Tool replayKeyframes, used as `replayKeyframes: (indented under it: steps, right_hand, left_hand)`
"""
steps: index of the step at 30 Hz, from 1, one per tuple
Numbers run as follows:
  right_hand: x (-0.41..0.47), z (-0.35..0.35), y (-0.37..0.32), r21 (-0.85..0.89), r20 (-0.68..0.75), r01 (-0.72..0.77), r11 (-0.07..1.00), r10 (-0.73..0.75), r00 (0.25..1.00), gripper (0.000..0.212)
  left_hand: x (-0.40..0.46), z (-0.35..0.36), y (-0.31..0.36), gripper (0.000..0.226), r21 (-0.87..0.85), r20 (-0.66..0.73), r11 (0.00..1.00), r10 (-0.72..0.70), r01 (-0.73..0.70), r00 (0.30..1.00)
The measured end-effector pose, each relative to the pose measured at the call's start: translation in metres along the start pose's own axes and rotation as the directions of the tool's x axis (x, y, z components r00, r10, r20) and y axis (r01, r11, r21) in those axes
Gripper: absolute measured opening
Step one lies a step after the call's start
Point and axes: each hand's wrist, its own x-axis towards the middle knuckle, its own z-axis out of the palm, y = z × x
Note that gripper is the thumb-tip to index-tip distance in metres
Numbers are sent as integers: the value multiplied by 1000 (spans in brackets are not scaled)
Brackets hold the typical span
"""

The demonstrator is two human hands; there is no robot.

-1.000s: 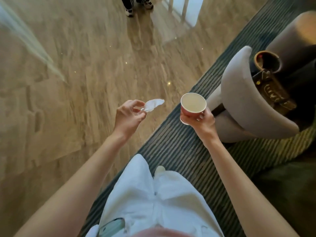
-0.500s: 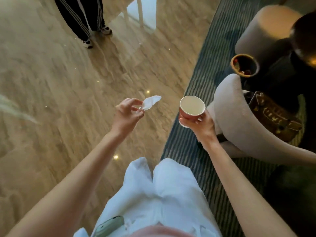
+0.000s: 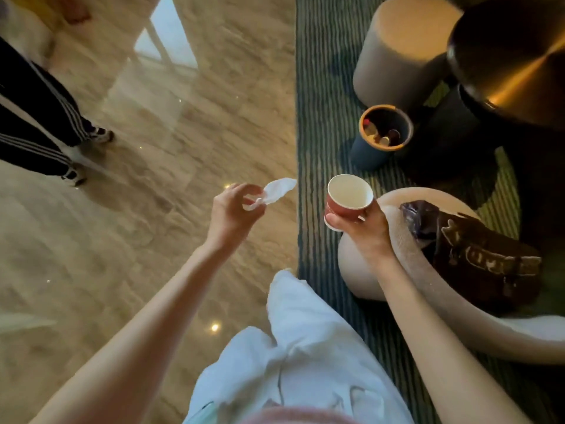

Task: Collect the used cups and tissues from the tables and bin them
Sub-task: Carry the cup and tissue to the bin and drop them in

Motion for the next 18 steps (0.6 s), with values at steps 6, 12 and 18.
replayKeyframes:
  steps: [6, 12, 18]
  right_hand:
    - [116, 5, -32, 19, -74, -36, 999, 37, 997, 68]
    - [229, 0, -37, 31, -156, -120, 992, 123, 980, 63]
    - [353, -16, -46, 69, -295, -198, 978, 210, 932, 64]
  left_hand:
    - [130, 36, 23, 18, -13, 89, 1000, 27, -26, 996]
    - [266, 90, 28, 21, 8, 229, 999, 43, -46, 973]
    - [412, 161, 38, 21, 70, 397, 990, 81, -119, 914]
